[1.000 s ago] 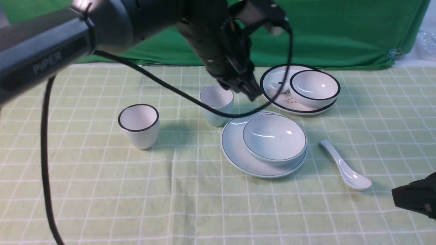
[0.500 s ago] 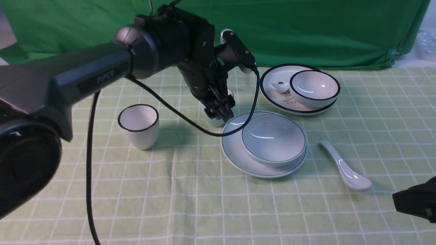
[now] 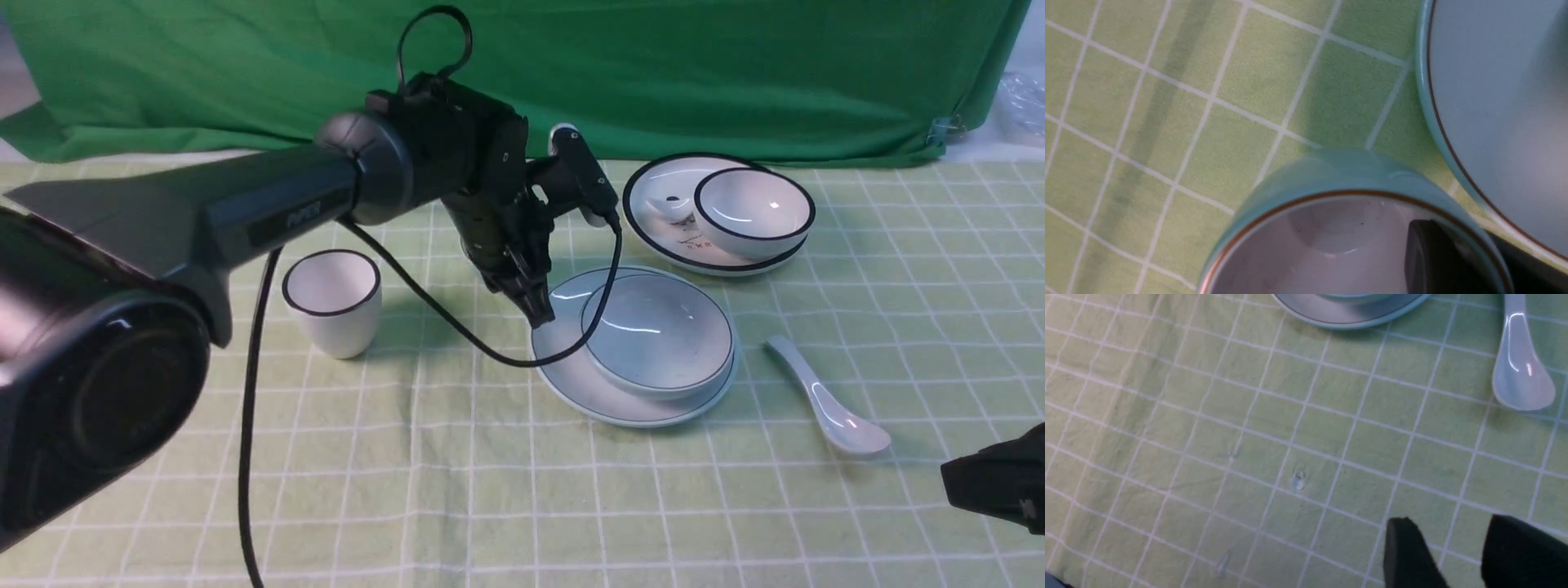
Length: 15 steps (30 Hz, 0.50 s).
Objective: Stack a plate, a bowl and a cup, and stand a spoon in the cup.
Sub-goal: Use the left arm to grab a blue teacup, then use the left arm to put the blue teacup into the blue rice bowl in the middle
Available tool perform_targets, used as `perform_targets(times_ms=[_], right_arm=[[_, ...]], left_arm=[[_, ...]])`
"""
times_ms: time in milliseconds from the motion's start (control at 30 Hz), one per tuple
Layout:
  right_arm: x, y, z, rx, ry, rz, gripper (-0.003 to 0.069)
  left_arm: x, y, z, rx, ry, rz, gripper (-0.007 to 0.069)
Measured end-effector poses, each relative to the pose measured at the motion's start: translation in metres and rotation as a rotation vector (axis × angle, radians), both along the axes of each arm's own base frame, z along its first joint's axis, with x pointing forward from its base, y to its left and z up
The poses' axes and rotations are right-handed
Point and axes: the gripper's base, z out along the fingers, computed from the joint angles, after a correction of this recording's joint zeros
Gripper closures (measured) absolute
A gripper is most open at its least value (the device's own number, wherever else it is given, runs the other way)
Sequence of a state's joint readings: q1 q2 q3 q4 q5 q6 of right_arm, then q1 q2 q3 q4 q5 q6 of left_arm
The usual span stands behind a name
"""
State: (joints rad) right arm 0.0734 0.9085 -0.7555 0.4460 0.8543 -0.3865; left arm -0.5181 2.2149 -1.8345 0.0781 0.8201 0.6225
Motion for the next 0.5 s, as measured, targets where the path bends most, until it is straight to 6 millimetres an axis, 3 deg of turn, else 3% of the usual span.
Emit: perform_targets(times_ms=[67,100,133,200,267,400,500], right_arm=[[0.0,0.0,0.0,0.0,0.0,0.0,0.0355],[0.0,0.0,0.0,0.0,0.0,0.001,0.0355],[0.0,0.0,0.0,0.0,0.0,0.001,0.0355],[0.001,0.0,0.0,-0.001,-0.003,0.0,0.0355],[0.001,0.0,0.0,-0.001,-0.007,-0.002,0.0355],[0.001,0.0,0.0,-0.001,-0.007,-0.002,0.0355],[0.001,0.0,0.0,-0.001,-0.007,-0.002,0.0355]], left_arm=[[-0.003,0.001,0.014,0.007,0.01,0.003,0.058],[-0.007,-0.002,0.035,0.005,0.009,0.003,0.058],[-0.008,-0.001,0.037,0.004,0.008,0.003,0.058],[-0.02,-0.011,0.071,-0.041,0.007,-0.013,0.058],[-0.032,-0.027,0.087,-0.109,0.016,-0.049,0.058],[-0.046,-0.053,0.083,-0.14,0.046,-0.103,0.058],[-0.056,-0.08,0.056,-0.112,0.084,-0.157,0.058]])
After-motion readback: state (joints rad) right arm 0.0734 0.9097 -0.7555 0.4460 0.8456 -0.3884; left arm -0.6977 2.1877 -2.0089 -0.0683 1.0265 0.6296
